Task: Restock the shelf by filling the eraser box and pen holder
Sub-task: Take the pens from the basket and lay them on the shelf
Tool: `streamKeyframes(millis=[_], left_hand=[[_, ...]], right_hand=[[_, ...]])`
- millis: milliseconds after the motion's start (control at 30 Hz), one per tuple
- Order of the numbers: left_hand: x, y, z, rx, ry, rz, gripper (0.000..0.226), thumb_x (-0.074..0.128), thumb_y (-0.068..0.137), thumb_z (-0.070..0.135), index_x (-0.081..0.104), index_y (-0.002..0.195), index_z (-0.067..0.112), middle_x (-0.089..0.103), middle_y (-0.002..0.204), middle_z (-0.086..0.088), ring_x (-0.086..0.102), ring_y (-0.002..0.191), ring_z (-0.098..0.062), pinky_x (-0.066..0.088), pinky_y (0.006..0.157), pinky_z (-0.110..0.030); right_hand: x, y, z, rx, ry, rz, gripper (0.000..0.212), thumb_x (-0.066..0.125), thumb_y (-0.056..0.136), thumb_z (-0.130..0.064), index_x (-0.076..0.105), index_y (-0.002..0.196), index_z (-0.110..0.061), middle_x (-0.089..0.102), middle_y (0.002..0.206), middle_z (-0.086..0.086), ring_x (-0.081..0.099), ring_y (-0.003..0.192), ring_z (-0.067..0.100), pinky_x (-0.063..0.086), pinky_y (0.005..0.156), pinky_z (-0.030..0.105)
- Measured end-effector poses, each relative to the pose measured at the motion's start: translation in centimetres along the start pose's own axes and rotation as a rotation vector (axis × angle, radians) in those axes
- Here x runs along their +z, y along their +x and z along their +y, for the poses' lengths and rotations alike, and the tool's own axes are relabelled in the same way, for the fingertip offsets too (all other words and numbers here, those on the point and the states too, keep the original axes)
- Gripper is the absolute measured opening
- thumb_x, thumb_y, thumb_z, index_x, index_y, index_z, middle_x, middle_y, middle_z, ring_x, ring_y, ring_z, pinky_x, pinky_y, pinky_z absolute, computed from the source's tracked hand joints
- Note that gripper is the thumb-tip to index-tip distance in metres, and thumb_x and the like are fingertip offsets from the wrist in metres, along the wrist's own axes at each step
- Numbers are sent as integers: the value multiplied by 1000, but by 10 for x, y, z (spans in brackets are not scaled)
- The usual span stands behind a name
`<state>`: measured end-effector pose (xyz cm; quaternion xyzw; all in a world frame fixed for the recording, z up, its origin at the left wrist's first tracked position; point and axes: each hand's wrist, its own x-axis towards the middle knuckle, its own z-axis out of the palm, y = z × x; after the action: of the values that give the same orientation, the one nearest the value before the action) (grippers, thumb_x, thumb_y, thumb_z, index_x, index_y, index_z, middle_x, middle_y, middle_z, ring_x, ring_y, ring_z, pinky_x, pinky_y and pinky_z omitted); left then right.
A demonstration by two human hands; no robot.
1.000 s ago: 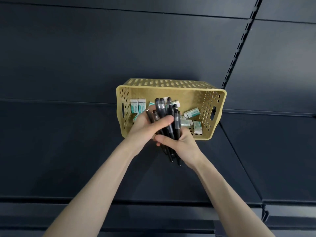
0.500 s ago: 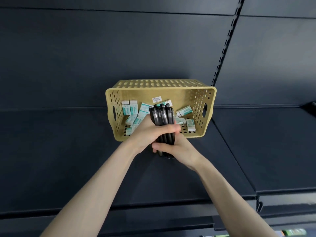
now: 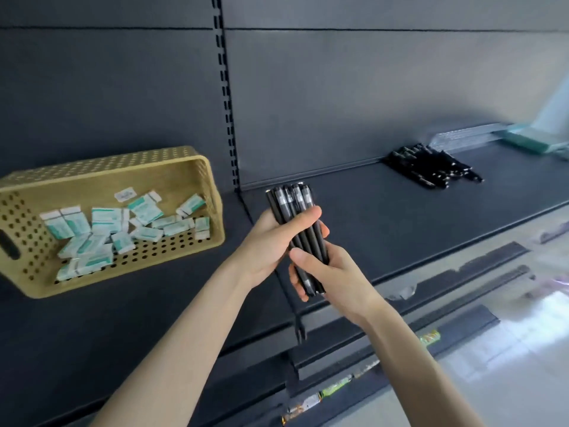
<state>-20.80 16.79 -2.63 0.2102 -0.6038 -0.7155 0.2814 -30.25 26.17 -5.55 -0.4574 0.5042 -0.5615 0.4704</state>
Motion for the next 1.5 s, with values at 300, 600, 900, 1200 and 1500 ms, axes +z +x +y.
streamKeyframes(millis=[300, 600, 900, 1200, 1500], left_hand=[[183, 74, -47, -110, -177, -137, 41, 58, 79, 40, 58, 105, 8, 69, 83, -10, 67, 81, -19, 53, 75, -30], [255, 192, -56, 8, 41, -135, 25, 51, 96, 23, 61, 96, 0, 69, 84, -11, 67, 68, -16, 47, 50, -18], [280, 328, -84, -3, 134, 76, 23, 59, 91, 39, 64, 84, 18, 68, 79, 1, 63, 73, -15, 47, 72, -36], [290, 410, -88, 3, 196, 252, 32, 66, 86, 37, 64, 102, 10, 71, 103, -11, 66, 100, -24, 50, 93, -44], [289, 452, -97, -7, 614, 532, 22, 68, 85, 38, 63, 80, 16, 65, 75, 6, 59, 73, -7, 42, 65, -15]], right_hand=[[-172, -85, -16, 23, -49, 243, 21, 55, 93, -26, 53, 96, -5, 55, 69, 14, 47, 50, 18, 43, 49, 27], [-300, -46, -31, -27, -94, 336, 23, 53, 95, -28, 48, 100, -6, 59, 67, 9, 50, 49, 18, 43, 47, 28], [-415, 46, -32, 79, -167, 367, 29, 52, 95, -32, 45, 103, -5, 57, 66, 6, 52, 48, 19, 44, 45, 30], [-493, 123, -34, 80, -396, 289, 73, 50, 73, -67, 50, 100, 1, 62, 81, 17, 53, 70, 17, 53, 76, 51], [-556, 178, -29, 65, -914, 119, 46, 44, 94, -46, 32, 63, -15, 46, 115, 5, 34, 114, 28, 24, 97, 40]])
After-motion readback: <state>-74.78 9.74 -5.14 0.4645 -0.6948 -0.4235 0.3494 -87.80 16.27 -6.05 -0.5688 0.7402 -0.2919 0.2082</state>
